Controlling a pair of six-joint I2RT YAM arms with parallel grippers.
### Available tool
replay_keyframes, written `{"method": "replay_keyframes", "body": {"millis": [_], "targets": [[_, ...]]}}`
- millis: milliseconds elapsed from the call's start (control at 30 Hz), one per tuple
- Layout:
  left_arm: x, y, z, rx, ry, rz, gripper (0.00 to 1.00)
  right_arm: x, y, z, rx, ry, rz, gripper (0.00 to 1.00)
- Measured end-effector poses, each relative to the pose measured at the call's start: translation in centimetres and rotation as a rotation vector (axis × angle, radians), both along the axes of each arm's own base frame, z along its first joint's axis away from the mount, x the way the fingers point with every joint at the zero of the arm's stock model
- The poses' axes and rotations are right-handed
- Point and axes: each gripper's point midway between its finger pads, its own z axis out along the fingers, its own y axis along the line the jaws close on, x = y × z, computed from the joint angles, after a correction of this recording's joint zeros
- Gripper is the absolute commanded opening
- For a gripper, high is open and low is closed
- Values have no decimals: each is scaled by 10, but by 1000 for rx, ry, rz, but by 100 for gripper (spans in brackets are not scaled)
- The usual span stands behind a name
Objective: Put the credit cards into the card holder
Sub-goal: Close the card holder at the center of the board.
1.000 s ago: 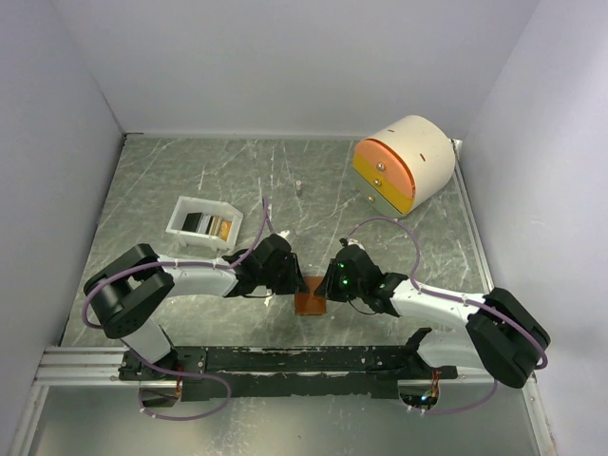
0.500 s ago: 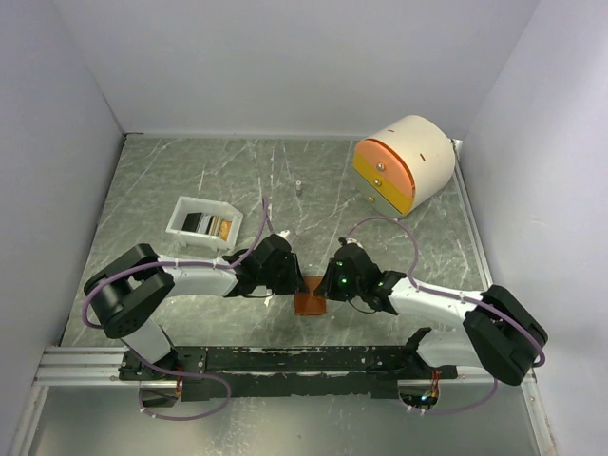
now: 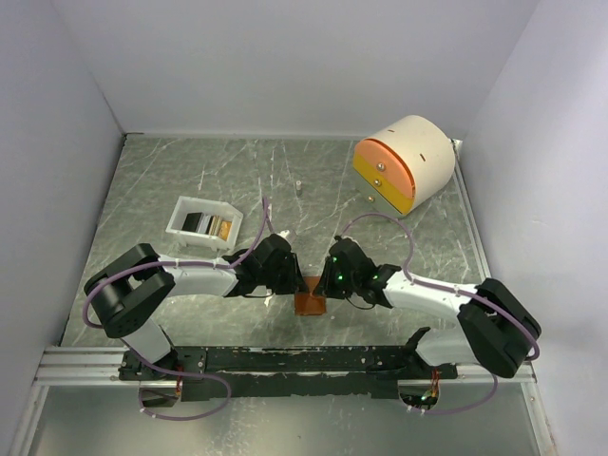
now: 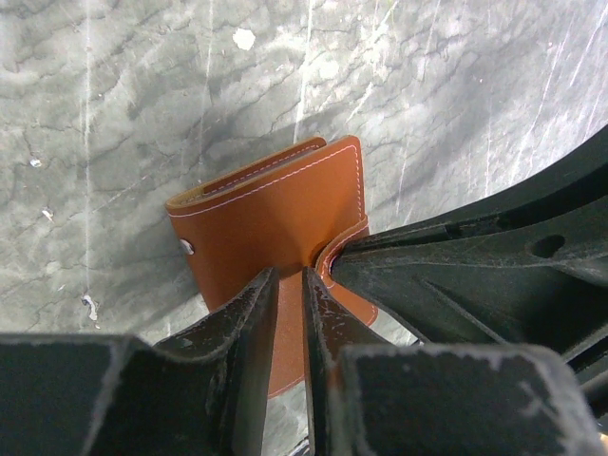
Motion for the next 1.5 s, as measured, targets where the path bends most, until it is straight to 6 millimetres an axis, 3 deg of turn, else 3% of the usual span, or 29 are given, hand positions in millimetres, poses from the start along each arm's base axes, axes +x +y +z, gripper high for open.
{"method": "replay_keyframes", "body": {"millis": [600, 833, 1267, 1500], "targets": [[0, 0, 0, -12, 2, 10, 28, 0, 1, -3, -114, 26, 24, 9], [-7, 16, 5, -13, -9, 50, 29, 4, 8, -3, -156, 25, 37, 9], [7, 57, 67, -80, -194, 221, 36, 4, 11, -3, -291, 27, 58, 8], [12, 86, 94, -103, -281, 322, 48, 4, 12, -2, -372, 1, 76, 11]]}}
